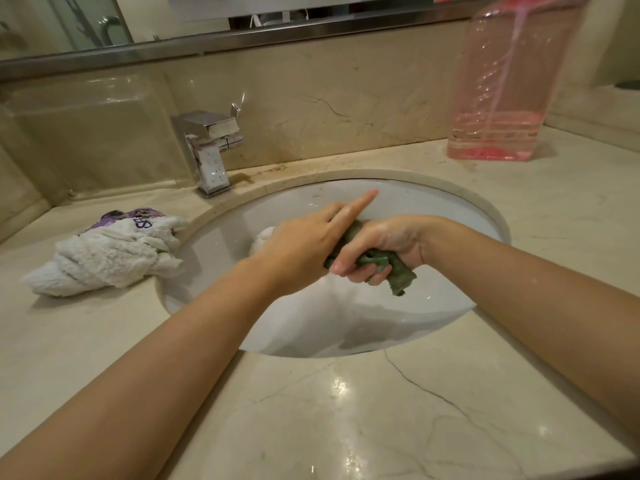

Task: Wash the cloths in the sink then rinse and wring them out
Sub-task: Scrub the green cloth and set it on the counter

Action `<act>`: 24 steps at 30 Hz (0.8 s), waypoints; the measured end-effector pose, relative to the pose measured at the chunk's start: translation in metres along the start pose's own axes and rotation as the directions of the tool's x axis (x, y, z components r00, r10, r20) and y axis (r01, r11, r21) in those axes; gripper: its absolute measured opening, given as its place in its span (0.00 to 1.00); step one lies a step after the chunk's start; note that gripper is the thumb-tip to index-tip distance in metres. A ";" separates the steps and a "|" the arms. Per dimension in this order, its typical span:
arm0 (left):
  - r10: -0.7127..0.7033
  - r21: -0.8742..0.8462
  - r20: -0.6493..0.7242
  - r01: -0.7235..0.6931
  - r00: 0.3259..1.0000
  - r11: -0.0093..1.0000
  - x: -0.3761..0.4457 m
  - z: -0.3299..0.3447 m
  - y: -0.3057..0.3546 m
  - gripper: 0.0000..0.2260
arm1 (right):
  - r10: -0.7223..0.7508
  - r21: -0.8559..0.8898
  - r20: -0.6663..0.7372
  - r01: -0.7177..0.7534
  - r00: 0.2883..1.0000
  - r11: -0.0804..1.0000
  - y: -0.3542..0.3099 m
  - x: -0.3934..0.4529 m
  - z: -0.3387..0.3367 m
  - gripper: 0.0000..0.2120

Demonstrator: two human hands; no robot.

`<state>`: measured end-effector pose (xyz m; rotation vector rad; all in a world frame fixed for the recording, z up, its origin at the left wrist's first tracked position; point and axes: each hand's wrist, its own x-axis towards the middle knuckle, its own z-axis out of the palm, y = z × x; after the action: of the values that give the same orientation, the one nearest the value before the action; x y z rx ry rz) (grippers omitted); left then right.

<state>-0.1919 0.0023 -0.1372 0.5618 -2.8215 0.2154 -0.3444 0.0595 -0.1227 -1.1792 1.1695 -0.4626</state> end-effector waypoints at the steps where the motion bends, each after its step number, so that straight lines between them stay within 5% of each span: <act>1: -0.035 0.015 -0.023 0.035 0.999 0.999 0.000 0.001 0.000 0.47 | 0.006 -0.077 -0.055 -0.010 0.998 0.997 -0.001 0.001 0.002 0.10; 4: -0.195 0.057 0.009 0.194 0.981 0.979 0.001 0.003 0.003 0.51 | -0.024 -0.376 -0.377 -0.129 0.926 0.918 -0.004 0.010 0.010 0.11; 8: -0.417 -0.071 0.056 0.420 0.907 0.905 0.009 0.004 0.007 0.49 | -0.315 -0.702 -0.607 -0.306 0.729 0.643 -0.009 0.020 0.024 0.09; 12: -0.493 -0.297 0.104 0.500 0.864 0.813 0.008 0.005 -0.001 0.07 | -0.541 -0.833 -0.551 -0.384 0.636 0.397 -0.014 0.018 0.030 0.03; 17: -0.570 -0.497 0.344 0.660 0.746 0.563 0.013 -0.003 0.002 0.09 | -0.640 -0.896 -0.403 -0.423 0.654 0.132 -0.017 0.024 0.029 0.09; 24: -0.444 -0.548 0.621 0.763 0.646 0.344 0.013 -0.012 -0.005 0.08 | -0.632 -0.890 -0.282 -0.442 0.722 -0.108 -0.016 0.029 0.019 0.12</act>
<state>-0.1989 -0.0048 -0.1219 1.4744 -2.3286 -1.3613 -0.3126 0.0393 -0.1230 -2.7343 2.3277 0.0849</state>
